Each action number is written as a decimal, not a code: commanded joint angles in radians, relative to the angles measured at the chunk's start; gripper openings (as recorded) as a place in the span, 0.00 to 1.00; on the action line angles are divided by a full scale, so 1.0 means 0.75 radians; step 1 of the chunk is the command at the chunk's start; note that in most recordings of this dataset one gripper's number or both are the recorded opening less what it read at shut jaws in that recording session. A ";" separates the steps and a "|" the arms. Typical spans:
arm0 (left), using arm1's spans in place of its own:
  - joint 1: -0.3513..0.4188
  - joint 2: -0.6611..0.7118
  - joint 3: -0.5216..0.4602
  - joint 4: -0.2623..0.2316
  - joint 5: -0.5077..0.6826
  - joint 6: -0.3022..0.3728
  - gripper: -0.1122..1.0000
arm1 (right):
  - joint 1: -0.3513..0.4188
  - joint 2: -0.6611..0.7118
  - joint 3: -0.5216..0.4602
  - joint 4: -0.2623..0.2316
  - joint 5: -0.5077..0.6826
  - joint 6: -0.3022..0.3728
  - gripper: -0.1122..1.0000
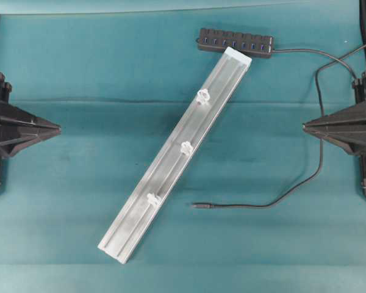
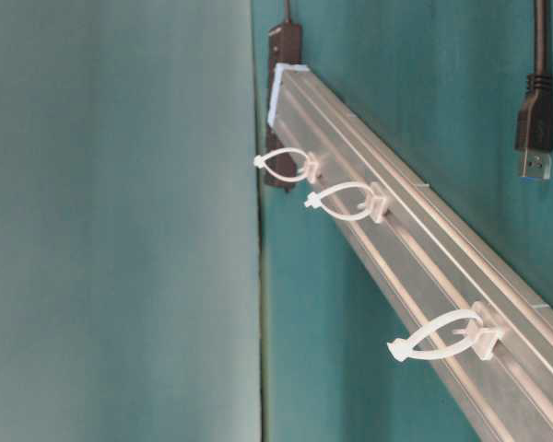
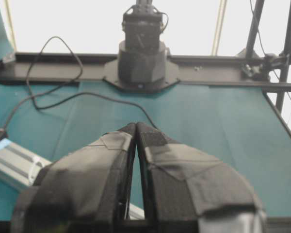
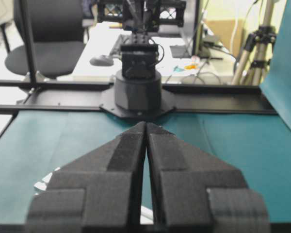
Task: Pass the USB cable through three rings with both arms.
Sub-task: 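Move the right gripper down toward the black USB cable plug end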
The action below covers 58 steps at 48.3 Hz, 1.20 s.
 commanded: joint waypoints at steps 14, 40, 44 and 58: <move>0.014 0.086 -0.211 0.025 0.029 0.008 0.09 | 0.018 0.129 -0.098 0.082 0.278 0.131 0.11; -0.004 0.252 -0.284 0.025 0.045 -0.010 0.09 | 0.057 0.659 -0.407 0.088 0.699 0.229 0.11; -0.004 0.266 -0.288 0.025 0.072 -0.010 0.09 | 0.057 0.736 -0.458 0.088 0.798 0.237 0.11; -0.004 0.299 -0.290 0.025 0.188 -0.012 0.12 | 0.059 1.023 -0.618 0.082 1.123 0.221 0.18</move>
